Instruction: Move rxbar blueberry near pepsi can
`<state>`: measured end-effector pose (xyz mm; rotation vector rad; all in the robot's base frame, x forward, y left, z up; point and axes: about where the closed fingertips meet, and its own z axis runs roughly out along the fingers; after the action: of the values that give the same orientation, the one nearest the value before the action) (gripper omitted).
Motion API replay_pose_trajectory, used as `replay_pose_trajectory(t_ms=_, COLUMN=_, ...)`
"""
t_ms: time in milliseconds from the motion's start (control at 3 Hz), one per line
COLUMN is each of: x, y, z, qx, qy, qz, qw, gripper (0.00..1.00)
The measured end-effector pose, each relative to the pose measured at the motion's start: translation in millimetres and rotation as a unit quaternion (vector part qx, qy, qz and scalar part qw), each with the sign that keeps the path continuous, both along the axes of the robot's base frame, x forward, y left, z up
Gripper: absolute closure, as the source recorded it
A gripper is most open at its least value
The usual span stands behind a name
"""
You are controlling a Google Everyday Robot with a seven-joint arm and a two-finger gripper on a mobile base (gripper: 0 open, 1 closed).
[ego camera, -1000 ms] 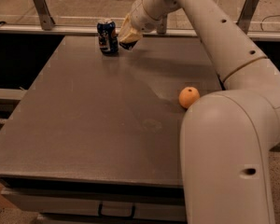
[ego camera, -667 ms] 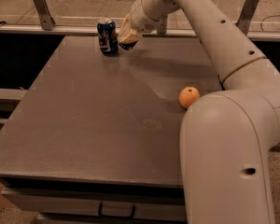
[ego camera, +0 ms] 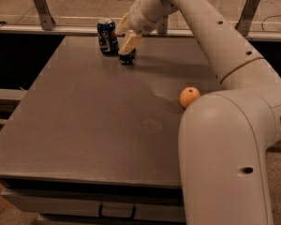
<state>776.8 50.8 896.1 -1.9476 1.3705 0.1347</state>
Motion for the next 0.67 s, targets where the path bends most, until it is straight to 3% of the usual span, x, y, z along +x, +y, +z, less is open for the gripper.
replay_pose_trajectory(t_ms=333, x=0, y=2, z=-3, qx=0.0, qy=0.002, qz=0.001, qw=1.0, gripper=0.0)
replay_pose_trajectory(t_ms=667, x=-10, y=-20, z=24, qx=0.013, qy=-0.006, qz=-0.033, qw=0.9993, gripper=0.0)
